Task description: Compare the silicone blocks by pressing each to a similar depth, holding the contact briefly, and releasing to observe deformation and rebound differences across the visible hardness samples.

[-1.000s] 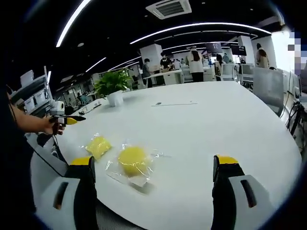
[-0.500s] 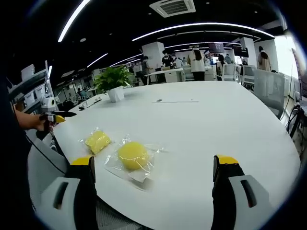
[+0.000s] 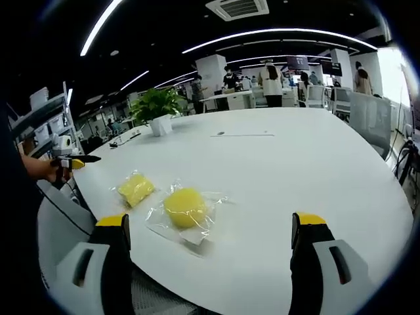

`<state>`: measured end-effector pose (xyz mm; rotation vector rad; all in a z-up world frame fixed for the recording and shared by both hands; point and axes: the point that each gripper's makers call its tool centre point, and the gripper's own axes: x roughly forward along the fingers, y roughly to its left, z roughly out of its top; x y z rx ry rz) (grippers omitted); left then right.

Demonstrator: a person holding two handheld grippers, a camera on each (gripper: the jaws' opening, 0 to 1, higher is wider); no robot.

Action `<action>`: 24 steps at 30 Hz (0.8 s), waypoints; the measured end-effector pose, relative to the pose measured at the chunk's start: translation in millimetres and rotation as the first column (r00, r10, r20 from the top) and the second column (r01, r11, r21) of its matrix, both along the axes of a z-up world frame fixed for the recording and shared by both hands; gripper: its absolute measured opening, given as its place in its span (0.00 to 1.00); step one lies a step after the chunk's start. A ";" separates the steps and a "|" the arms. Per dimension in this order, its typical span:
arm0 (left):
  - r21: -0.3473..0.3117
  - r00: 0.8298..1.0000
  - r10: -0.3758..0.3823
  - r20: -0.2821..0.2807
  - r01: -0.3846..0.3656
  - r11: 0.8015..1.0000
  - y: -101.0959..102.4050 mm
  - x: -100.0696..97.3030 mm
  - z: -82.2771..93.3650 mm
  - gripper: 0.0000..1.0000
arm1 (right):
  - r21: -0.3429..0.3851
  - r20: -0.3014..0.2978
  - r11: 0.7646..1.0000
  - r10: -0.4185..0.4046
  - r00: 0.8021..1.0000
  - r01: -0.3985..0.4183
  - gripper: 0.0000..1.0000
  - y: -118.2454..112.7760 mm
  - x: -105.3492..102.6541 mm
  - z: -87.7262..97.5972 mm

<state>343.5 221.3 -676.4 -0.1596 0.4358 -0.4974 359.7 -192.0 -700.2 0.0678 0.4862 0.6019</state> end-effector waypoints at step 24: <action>-0.040 1.000 0.013 0.013 -0.012 0.999 -20.3 4.3 17.8 1.00 | 0.002 -0.042 1.000 0.013 0.999 -0.013 0.96 0.3 -5.8 -16.0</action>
